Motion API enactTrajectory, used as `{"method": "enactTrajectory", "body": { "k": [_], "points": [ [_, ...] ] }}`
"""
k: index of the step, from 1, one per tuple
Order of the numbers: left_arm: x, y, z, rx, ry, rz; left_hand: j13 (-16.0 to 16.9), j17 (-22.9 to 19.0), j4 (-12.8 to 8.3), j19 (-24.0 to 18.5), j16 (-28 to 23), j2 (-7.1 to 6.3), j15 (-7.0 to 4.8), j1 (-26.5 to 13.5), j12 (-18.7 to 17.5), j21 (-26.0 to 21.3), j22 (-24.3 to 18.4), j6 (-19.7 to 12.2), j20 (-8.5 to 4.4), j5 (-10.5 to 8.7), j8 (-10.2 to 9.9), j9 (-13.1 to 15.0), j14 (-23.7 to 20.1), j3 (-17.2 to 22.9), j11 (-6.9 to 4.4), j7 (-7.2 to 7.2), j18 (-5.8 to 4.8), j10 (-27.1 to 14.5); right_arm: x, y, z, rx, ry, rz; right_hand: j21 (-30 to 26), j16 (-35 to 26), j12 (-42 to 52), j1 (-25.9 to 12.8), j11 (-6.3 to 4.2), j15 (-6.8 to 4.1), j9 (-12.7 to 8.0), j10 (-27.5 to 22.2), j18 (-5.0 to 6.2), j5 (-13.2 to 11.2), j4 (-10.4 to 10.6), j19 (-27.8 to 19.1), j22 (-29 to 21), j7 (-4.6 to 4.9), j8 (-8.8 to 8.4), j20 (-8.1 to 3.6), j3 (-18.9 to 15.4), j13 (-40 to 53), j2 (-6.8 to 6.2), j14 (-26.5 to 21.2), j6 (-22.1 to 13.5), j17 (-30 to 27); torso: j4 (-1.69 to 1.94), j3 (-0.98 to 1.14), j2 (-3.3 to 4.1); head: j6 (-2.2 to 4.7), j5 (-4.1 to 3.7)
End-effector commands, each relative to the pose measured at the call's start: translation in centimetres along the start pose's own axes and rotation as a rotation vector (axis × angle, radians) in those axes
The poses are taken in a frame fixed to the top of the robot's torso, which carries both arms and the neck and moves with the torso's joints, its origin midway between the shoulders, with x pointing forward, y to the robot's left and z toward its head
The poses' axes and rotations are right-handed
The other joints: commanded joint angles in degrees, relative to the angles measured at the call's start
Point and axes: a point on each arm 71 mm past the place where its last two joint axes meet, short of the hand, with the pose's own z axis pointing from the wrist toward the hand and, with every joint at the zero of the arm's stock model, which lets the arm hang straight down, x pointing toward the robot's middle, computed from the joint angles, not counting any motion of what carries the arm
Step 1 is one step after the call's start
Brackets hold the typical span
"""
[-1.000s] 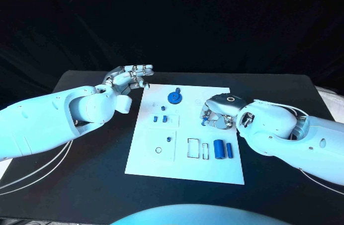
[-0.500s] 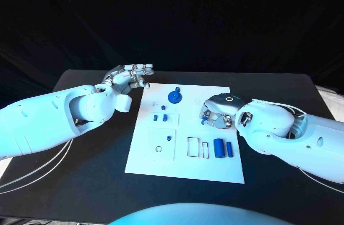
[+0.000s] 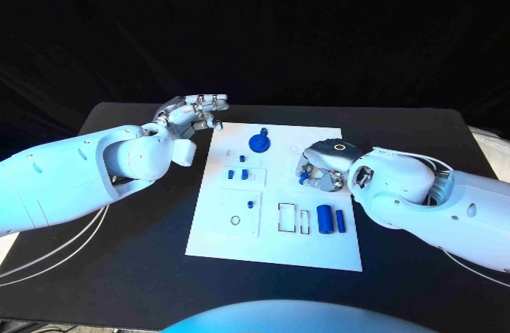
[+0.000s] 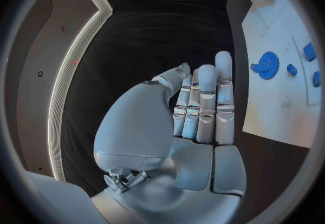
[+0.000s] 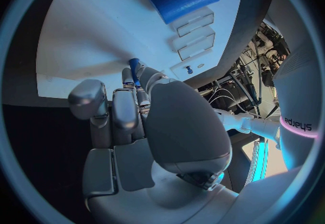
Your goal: Assemble the parts on the task board
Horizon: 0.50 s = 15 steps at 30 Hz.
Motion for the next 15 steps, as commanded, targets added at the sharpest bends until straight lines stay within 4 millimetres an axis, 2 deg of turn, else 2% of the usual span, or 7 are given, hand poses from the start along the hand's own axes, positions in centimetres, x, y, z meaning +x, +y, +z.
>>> {"method": "enactTrajectory", "body": {
  "k": [1,4,10,15],
  "points": [
    [0.2,0.0,0.0,0.005,0.016,-0.002,-0.05,-0.08,-0.32,-0.04,0.18,0.01,-0.07,0.26,0.40,-0.33,-0.08,-0.14,-0.30,-0.13,0.27,-0.09,-0.50,-0.11,-0.14,0.05,0.55,-0.35,0.3,-0.1,-0.3,0.009,-0.046,0.015,0.28,0.30,-0.41,-0.66,-0.47,0.24,0.25,0.97,0.18,0.29,-0.09,0.57,0.29,0.04,0.49,-0.03,0.53,0.18,0.16,2.11,0.51,0.24,-0.03,0.05,-0.06,0.06,0.05],
    [0.2,0.0,0.0,0.005,0.015,-0.001,-0.06,-0.11,-0.32,-0.05,0.20,0.11,-0.06,0.28,0.44,-0.35,-0.09,-0.16,-0.29,-0.11,0.28,-0.08,-0.52,-0.08,-0.15,0.05,0.55,-0.38,-0.4,0.1,-0.6,0.004,-0.105,0.039,0.39,0.41,-0.49,-0.62,-0.52,0.20,0.30,1.31,0.17,0.28,-0.33,0.61,0.42,0.04,0.55,-0.07,0.87,0.20,0.28,2.13,0.79,0.32,-0.10,0.08,-0.07,0.11,0.08],
    [0.1,0.1,0.1,0.004,0.014,-0.001,-0.06,-0.11,-0.32,-0.05,0.20,0.11,-0.06,0.28,0.44,-0.35,-0.09,-0.16,-0.29,-0.11,0.28,-0.08,-0.52,-0.08,-0.15,0.05,0.55,-0.38,-1.9,0.4,-1.4,0.001,-0.165,0.078,0.51,0.50,-0.62,-0.85,-0.47,0.20,0.31,1.33,0.13,0.21,-0.31,0.66,0.59,0.08,0.53,-0.07,0.91,0.18,0.22,2.14,0.85,0.41,-0.11,-0.04,-0.16,0.31,0.09],
    [0.2,0.1,0.1,0.003,0.015,-0.002,-0.06,-0.11,-0.32,-0.05,0.20,0.11,-0.06,0.28,0.44,-0.35,-0.09,-0.16,-0.29,-0.11,0.28,-0.08,-0.52,-0.08,-0.15,0.05,0.55,-0.38,-2.9,1.5,-1.8,-0.028,-0.185,0.106,0.58,0.57,-0.76,-1.14,-0.45,0.21,0.32,1.40,0.11,0.19,-0.25,0.68,0.69,0.09,0.52,-0.08,0.93,0.15,0.15,2.15,0.93,0.46,-0.05,0.03,-0.03,0.45,0.16]
  ]
}}
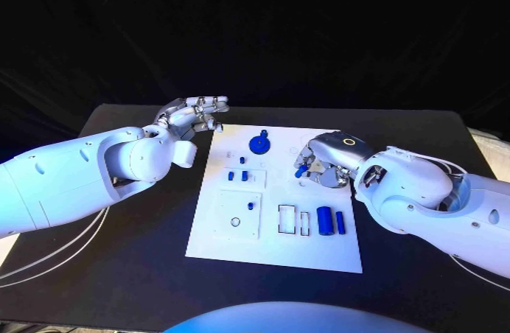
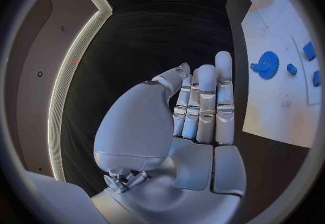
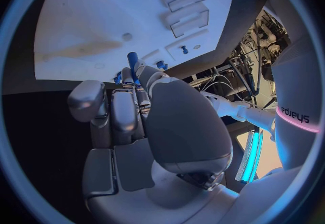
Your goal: Assemble the parts on the task board
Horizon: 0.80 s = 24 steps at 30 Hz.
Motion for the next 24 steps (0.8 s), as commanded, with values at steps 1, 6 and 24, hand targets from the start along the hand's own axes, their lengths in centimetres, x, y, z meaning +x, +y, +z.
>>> {"method": "enactTrajectory", "body": {
  "k": [1,6,24],
  "points": [
    [0.3,0.0,0.0,0.005,0.018,-0.003,-0.06,-0.05,-0.33,-0.05,0.20,0.11,-0.06,0.28,0.20,-0.35,-0.10,-0.16,-0.29,-0.11,0.28,-0.08,-0.51,-0.08,-0.15,0.05,0.55,-0.38,-0.5,0.8,-0.1,-0.009,-0.037,0.045,0.37,0.34,-0.28,-0.18,-0.43,0.21,0.01,0.95,0.11,0.02,0.11,0.35,0.05,0.08,0.10,0.01,0.27,-0.01,0.20,2.15,0.35,0.09,0.06,0.02,0.09,0.10,0.09],
    [0.3,0.1,0.1,0.003,0.020,-0.004,-0.07,-0.09,-0.35,-0.05,0.21,0.21,-0.06,0.33,0.26,-0.36,-0.11,-0.16,-0.29,-0.09,0.31,-0.08,-0.53,-0.04,-0.16,0.04,0.56,-0.42,-0.6,3.3,0.4,-0.072,-0.029,0.088,0.39,0.39,-0.41,-0.45,-0.41,0.23,0.01,1.00,0.12,0.02,0.17,0.35,0.07,0.10,0.07,-0.01,0.28,-0.03,0.14,2.15,0.40,0.12,0.04,-0.01,0.07,0.02,0.56],
    [0.8,0.3,0.2,-0.002,0.031,-0.007,-0.07,-0.09,-0.35,-0.05,0.21,0.21,-0.06,0.33,0.26,-0.36,-0.11,-0.16,-0.29,-0.09,0.31,-0.08,-0.53,-0.04,-0.16,0.04,0.56,-0.42,4.6,11.3,2.6,-0.270,0.083,0.202,0.27,0.40,-0.85,-0.48,-0.32,0.29,-0.03,0.91,0.17,0.10,-0.17,0.25,-0.11,0.28,-0.13,-0.09,0.62,-0.09,0.15,2.12,0.28,0.07,0.10,-0.04,0.26,-0.84,2.27]
  ]
}}
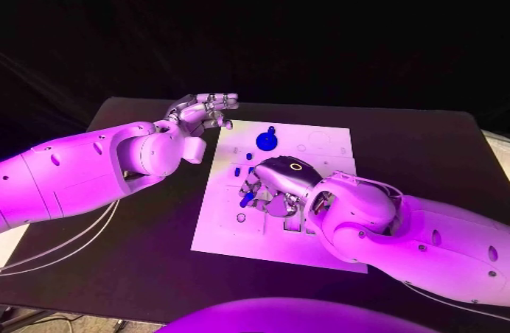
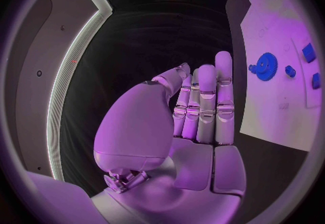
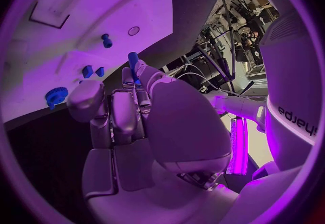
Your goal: Assemble the parts on the task board
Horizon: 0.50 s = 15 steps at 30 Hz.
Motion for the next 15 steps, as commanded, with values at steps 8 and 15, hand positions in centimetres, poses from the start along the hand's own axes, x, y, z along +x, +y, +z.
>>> {"method": "enactTrajectory", "body": {
  "k": [8,15],
  "points": [
    [0.5,0.0,0.1,0.004,0.025,-0.005,-0.07,-0.10,-0.35,-0.06,0.21,0.21,-0.06,0.33,0.26,-0.36,-0.06,-0.17,-0.29,-0.09,0.31,-0.08,-0.53,-0.04,-0.16,0.05,0.56,-0.42,2.3,0.0,0.8,-0.019,0.066,0.012,0.23,0.20,-0.40,-0.18,-0.08,0.30,0.07,0.51,0.19,0.17,-0.16,0.14,-0.14,0.34,0.07,-0.18,0.29,0.04,0.13,2.12,0.28,0.04,-0.09,0.08,-0.03,-0.59,0.52],
    [0.5,0.0,0.1,0.004,0.025,-0.005,-0.07,-0.10,-0.35,-0.06,0.21,0.21,-0.06,0.33,0.26,-0.36,-0.06,-0.17,-0.29,-0.09,0.31,-0.08,-0.53,-0.04,-0.16,0.05,0.56,-0.42,2.9,-0.5,1.0,-0.002,0.097,0.002,0.18,0.18,-0.45,-0.23,-0.05,0.32,0.06,0.50,0.21,0.17,-0.18,0.11,-0.22,0.39,0.05,-0.18,0.32,0.04,0.14,2.11,0.27,0.01,-0.10,0.11,-0.06,-0.86,0.38]
  ]
}}
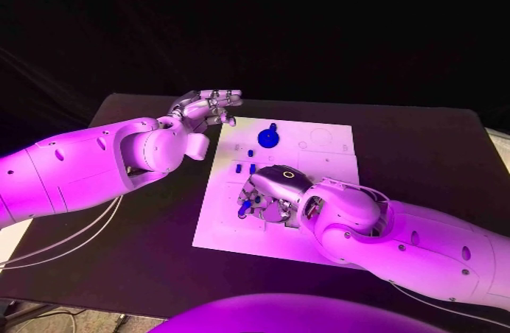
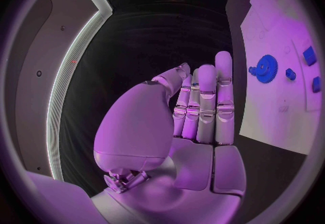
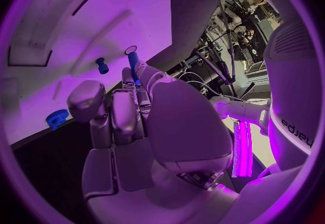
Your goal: Assemble the parts on the task board
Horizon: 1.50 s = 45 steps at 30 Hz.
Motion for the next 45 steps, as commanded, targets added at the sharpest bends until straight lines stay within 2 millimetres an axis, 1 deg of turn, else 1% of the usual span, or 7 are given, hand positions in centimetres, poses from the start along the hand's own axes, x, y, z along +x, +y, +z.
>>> {"method": "enactTrajectory", "body": {
  "k": [1,23,26,28,32,37,45],
  "points": [
    [0.3,0.0,0.0,0.005,0.021,-0.004,-0.08,-0.05,-0.35,-0.06,0.22,0.21,-0.06,0.33,0.26,-0.36,-0.06,-0.17,-0.28,-0.09,0.31,-0.08,-0.53,-0.04,-0.16,0.05,0.56,-0.42,0.4,0.1,0.1,-0.009,0.038,-0.018,0.18,0.19,-0.36,-0.01,-0.06,0.32,0.06,0.47,0.20,0.28,-0.18,0.11,-0.07,0.14,0.33,-0.18,0.32,0.03,0.37,2.11,0.06,0.02,-0.05,0.02,-0.02,-0.17,-0.03],
    [0.2,-0.1,0.0,0.004,0.020,-0.004,-0.08,-0.05,-0.35,-0.06,0.22,0.21,-0.06,0.33,0.26,-0.36,-0.06,-0.17,-0.28,-0.09,0.31,-0.08,-0.53,-0.04,-0.16,0.05,0.56,-0.42,1.4,0.4,0.7,0.009,0.102,-0.084,0.16,0.18,-0.71,-0.66,0.11,0.45,0.01,0.37,0.18,0.23,-0.15,0.05,-0.09,0.29,0.15,-0.12,0.23,0.02,0.15,2.08,-0.13,-0.03,-0.03,-0.02,-0.04,-0.50,0.20],
    [0.2,-0.1,0.0,0.003,0.020,-0.004,-0.08,-0.05,-0.35,-0.06,0.22,0.21,-0.06,0.33,0.26,-0.36,-0.06,-0.17,-0.28,-0.09,0.31,-0.08,-0.53,-0.04,-0.16,0.05,0.56,-0.42,1.4,0.6,0.8,0.007,0.089,-0.083,0.10,0.28,-1.77,-1.95,0.70,0.95,-0.44,-1.28,0.14,0.45,0.12,-0.07,-0.16,0.83,-0.45,0.17,-0.14,-0.16,-0.78,2.06,-2.02,0.00,-0.02,-0.07,-0.08,-0.46,0.20],
    [0.2,0.0,0.0,0.002,0.020,-0.004,-0.08,-0.05,-0.35,-0.06,0.22,0.21,-0.06,0.33,0.26,-0.36,-0.06,-0.17,-0.28,-0.09,0.31,-0.08,-0.53,-0.04,-0.16,0.05,0.56,-0.42,1.3,0.7,0.9,0.005,0.076,-0.080,-0.47,0.50,-2.18,-3.79,1.50,1.60,-1.01,-4.91,0.21,0.77,0.68,-0.45,-0.92,1.23,-0.40,0.68,-1.31,-0.29,-2.50,2.08,-5.59,0.15,0.02,-0.03,-0.05,-0.48,0.22],
    [0.2,0.0,0.0,0.002,0.020,-0.003,-0.08,-0.05,-0.35,-0.06,0.22,0.21,-0.06,0.33,0.26,-0.36,-0.06,-0.17,-0.28,-0.09,0.31,-0.08,-0.53,-0.04,-0.16,0.05,0.56,-0.42,1.1,0.7,0.9,0.008,0.038,-0.074,-1.75,0.40,-1.95,-5.17,2.64,2.45,-0.99,-12.54,0.58,0.98,0.56,-1.29,-2.59,0.99,-0.44,1.64,-4.37,-0.19,-3.82,1.84,-11.22,-0.20,0.03,0.00,-0.07,-0.42,0.26],
    [0.2,-0.1,-0.1,0.002,0.019,-0.003,-0.08,-0.05,-0.35,-0.06,0.22,0.21,-0.06,0.33,0.26,-0.36,-0.06,-0.17,-0.28,-0.09,0.31,-0.08,-0.53,-0.04,-0.16,0.05,0.56,-0.42,0.5,0.5,0.5,0.012,-0.027,-0.068,-2.49,0.06,-1.46,-5.10,3.21,2.96,-0.87,-15.52,0.81,1.12,0.43,-1.78,-3.58,0.34,-0.33,2.17,-7.30,-0.06,-3.62,1.49,-13.30,-0.82,-0.03,0.05,-0.07,-0.35,0.27],
    [0.0,-0.1,-0.1,0.001,0.015,-0.002,-0.08,-0.05,-0.35,-0.06,0.22,0.21,-0.06,0.33,0.26,-0.36,-0.06,-0.17,-0.28,-0.09,0.31,-0.08,-0.53,-0.04,-0.16,0.05,0.56,-0.42,-1.2,0.3,-1.4,0.001,-0.165,-0.029,-2.49,-0.23,0.41,-4.34,2.96,2.85,-0.60,-14.91,0.87,1.59,0.63,-1.79,-3.59,0.82,0.03,2.26,-9.90,0.22,-3.04,1.33,-12.17,-1.45,-0.24,0.07,-0.21,-0.06,-0.15]
  ]
}}
